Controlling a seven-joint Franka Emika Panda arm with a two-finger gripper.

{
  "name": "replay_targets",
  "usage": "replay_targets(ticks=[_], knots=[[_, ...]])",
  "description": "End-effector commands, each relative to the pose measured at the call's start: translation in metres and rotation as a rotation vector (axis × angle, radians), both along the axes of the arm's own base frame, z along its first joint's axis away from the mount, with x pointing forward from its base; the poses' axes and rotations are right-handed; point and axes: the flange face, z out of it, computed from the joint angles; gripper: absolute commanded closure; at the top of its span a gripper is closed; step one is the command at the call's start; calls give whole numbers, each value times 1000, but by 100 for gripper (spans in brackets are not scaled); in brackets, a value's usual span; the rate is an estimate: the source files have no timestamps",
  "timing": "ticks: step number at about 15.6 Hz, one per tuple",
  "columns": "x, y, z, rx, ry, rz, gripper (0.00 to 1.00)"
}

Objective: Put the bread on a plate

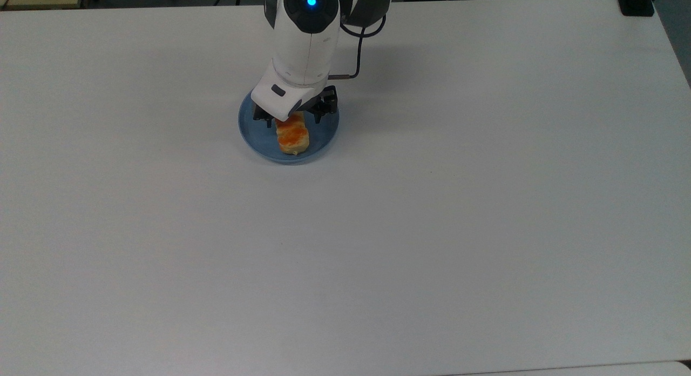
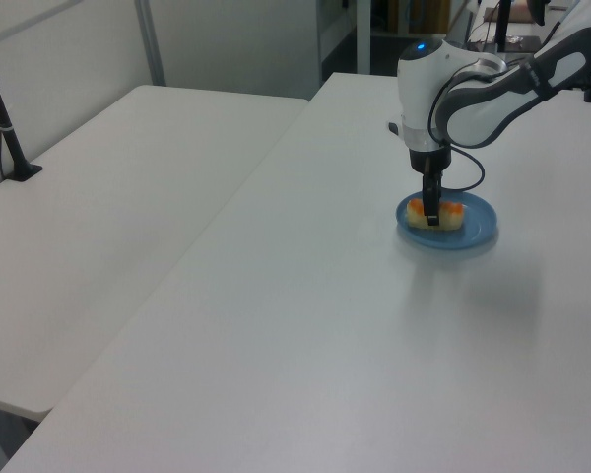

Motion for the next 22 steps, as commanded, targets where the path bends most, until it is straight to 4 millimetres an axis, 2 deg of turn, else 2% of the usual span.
replay_targets(ticks=[1, 3, 4, 11, 14, 22], knots=[[2, -4, 59, 43, -95, -36, 0], [13, -12, 96, 48, -113, -74, 0], [18, -11, 112, 56, -120, -78, 0], [33, -14, 203, 128, -177, -114, 0], [32, -17, 223, 154, -184, -122, 0], [22, -24, 235, 159, -162, -129, 0]])
